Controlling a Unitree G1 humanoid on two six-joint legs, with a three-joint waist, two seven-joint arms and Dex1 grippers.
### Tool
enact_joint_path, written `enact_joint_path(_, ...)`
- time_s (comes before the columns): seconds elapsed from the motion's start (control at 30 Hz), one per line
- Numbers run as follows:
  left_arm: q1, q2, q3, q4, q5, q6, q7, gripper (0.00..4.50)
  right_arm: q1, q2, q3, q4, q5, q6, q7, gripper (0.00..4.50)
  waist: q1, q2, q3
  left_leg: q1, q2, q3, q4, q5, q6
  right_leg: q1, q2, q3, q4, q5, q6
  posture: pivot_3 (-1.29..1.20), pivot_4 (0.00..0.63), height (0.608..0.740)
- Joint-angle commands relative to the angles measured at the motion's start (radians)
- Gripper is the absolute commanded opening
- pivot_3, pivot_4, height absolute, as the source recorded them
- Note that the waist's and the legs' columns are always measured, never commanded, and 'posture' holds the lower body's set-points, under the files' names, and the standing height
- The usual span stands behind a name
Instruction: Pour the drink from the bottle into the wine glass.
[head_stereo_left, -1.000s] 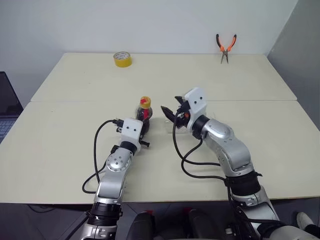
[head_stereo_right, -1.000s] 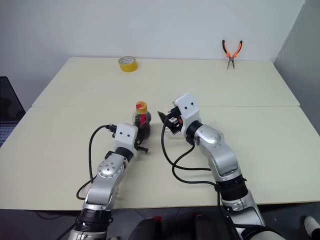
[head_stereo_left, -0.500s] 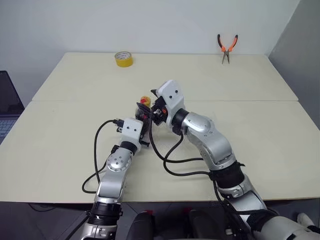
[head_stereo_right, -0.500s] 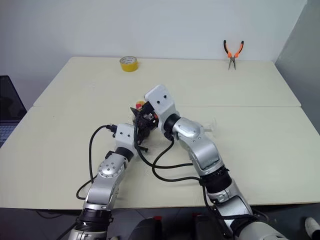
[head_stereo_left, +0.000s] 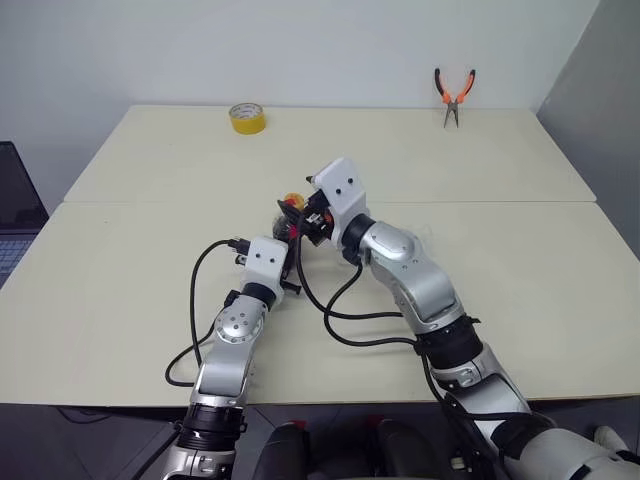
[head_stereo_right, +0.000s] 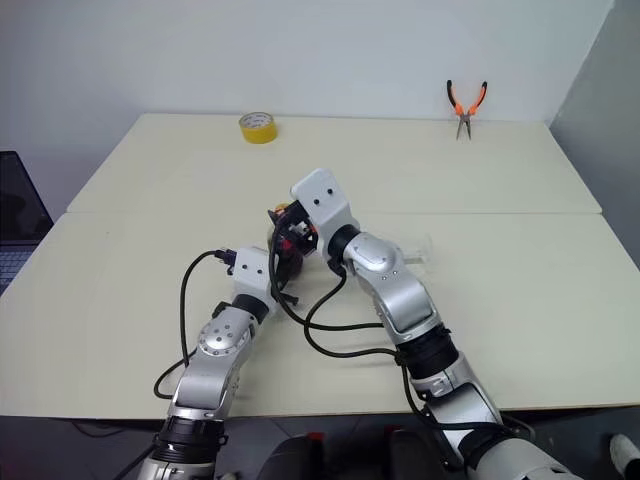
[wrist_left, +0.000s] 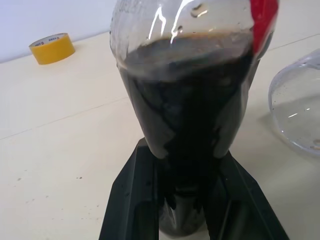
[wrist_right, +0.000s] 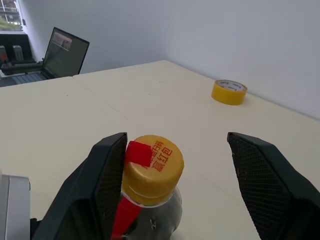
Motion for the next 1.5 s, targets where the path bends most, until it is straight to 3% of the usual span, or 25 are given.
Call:
enact_joint_path(0.03, -0.022, 0.000, 0.006, -0.040, -0.005, -0.030, 0.006, 0.74, 0.024, -0.026, -0.053, -0.075, 0.006, 0.022, -0.008, 3.41, 0.000, 0.000, 0.000, 0.000, 0.000, 0.000, 0.000, 0.000, 0.000, 0.000, 0.000, 0.000, 0.000, 0.000, 0.000, 0.00, 0.150, 0.740)
enact_joint_path(0.43, -0.022, 0.009, 0.007, -0.040, -0.012, -0.031, 0.003, 0.74, 0.092, -0.067, -0.132, -0.229, 0.085, 0.132, -0.022, 3.41, 0.001, 0.000, 0.000, 0.000, 0.000, 0.000, 0.000, 0.000, 0.000, 0.000, 0.000, 0.000, 0.000, 0.000, 0.000, 0.00, 0.150, 0.740)
enact_joint_path(0.93, -0.030, 0.000, 0.017, -0.031, -0.018, -0.051, 0.002, 0.72, 0.180, -0.150, -0.105, -0.366, 0.180, 0.205, 0.113, 3.41, 0.000, 0.000, 0.000, 0.000, 0.000, 0.000, 0.000, 0.000, 0.000, 0.000, 0.000, 0.000, 0.000, 0.000, 0.000, 0.00, 0.150, 0.740)
enact_joint_path(1.17, -0.049, -0.036, 0.097, -0.040, -0.113, -0.036, 0.014, 0.72, 0.209, -0.170, -0.046, -0.422, 0.217, 0.130, 0.201, 3.41, 0.000, 0.000, 0.000, 0.000, 0.000, -0.001, 0.000, 0.000, 0.000, 0.000, 0.000, -0.001, 0.000, 0.000, 0.000, 0.00, 0.150, 0.740)
enact_joint_path(1.3, -0.106, -0.063, 0.213, 0.008, -0.243, 0.033, 0.032, 0.72, 0.233, -0.192, -0.003, -0.421, 0.193, 0.039, 0.237, 3.41, 0.001, 0.000, 0.000, 0.000, -0.001, -0.001, 0.001, 0.000, 0.000, 0.000, 0.000, -0.001, 0.000, 0.000, 0.000, 0.00, 0.150, 0.740)
enact_joint_path(1.5, -0.165, -0.008, 0.272, 0.122, -0.249, 0.008, 0.034, 0.72, 0.232, -0.205, -0.002, -0.388, 0.193, 0.009, 0.249, 3.41, 0.000, 0.000, 0.000, 0.000, 0.000, -0.001, 0.001, 0.000, 0.000, 0.000, 0.001, -0.001, 0.000, 0.000, 0.000, 0.00, 0.150, 0.740)
